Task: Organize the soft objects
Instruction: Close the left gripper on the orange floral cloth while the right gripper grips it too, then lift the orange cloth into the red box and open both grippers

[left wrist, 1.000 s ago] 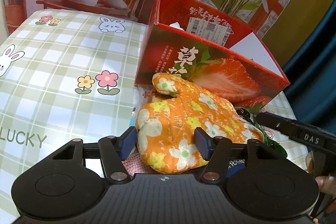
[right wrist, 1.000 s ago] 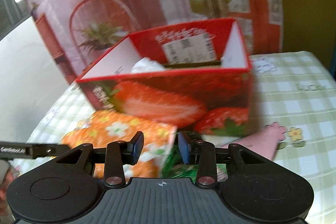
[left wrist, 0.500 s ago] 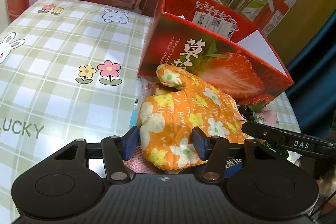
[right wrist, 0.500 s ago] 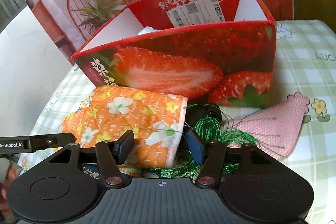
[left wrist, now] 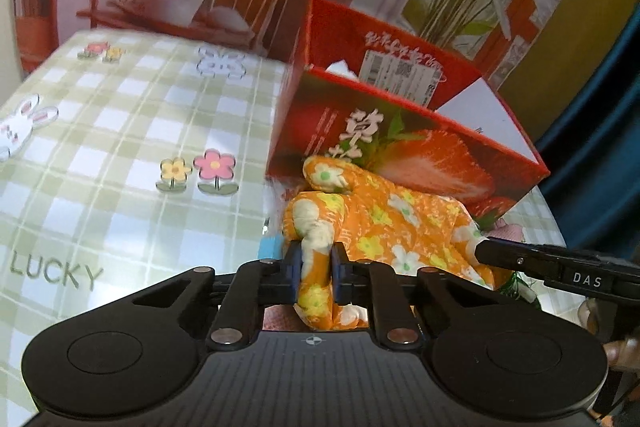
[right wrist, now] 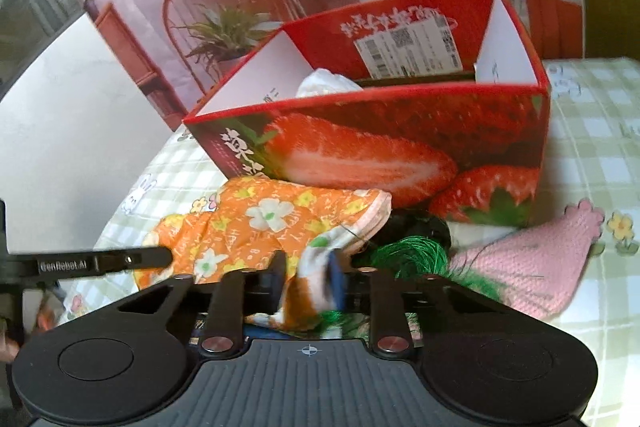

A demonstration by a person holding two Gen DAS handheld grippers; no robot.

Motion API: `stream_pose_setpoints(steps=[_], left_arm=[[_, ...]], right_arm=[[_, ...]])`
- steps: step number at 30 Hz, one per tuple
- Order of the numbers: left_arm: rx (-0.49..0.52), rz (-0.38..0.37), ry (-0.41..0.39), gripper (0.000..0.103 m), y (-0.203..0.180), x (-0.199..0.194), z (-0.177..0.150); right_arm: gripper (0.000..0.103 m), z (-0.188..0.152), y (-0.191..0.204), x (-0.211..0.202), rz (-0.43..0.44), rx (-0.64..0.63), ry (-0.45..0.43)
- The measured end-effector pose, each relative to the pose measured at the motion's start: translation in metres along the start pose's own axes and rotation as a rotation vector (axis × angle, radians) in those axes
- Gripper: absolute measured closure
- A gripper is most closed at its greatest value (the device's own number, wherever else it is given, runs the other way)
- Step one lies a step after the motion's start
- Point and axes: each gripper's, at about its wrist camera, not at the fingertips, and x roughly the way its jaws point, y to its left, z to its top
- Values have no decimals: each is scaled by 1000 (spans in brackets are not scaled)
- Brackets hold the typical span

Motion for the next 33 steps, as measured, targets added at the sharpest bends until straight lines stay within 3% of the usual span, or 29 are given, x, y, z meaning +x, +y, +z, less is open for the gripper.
stream_pose_setpoints(steps=[6, 20, 33], left_arm=[[22, 4, -59, 90, -2, -14, 4], [90, -15, -291, 90, -22, -71, 44], [143, -34, -350, 90, -45, -79, 79]], right_arm=[[93, 4, 8, -10, 16, -55, -23], [94, 43, 24, -50, 105, -80, -169], [96, 76, 33, -77, 119, -133, -285]])
